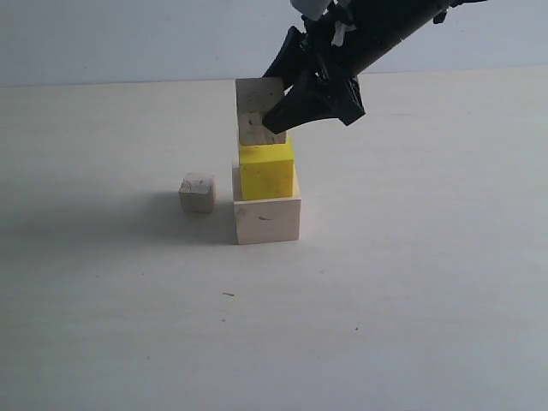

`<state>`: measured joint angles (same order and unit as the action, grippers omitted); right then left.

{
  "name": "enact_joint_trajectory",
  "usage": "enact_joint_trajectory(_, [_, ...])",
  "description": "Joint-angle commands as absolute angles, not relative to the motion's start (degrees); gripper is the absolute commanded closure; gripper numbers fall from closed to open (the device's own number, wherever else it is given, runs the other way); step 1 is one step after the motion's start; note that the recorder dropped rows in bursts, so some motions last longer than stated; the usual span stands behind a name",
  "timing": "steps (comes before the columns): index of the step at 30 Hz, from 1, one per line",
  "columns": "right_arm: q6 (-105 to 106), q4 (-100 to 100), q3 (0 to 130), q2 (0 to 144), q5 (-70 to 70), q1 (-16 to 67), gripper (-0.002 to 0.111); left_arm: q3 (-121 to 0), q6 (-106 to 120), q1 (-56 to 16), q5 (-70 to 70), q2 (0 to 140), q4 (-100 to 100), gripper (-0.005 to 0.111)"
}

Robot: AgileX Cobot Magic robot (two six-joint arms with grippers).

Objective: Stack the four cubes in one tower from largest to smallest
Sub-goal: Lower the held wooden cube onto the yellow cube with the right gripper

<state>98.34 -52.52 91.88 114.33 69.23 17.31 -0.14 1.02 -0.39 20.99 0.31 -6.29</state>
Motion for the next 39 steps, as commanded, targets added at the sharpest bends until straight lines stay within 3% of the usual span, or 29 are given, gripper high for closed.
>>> enact_joint_trajectory(1, [98.9,-53.0,92.4,114.5,70.0,17.2,0.108,0.0,1.3,-0.7,20.5,0.0,-6.2,0.107])
enact_joint_trajectory(39, [97.5,-52.7,92.4,115.9,70.0,17.2,0.108,0.0,1.3,-0.7,20.5,0.0,-6.2,0.107])
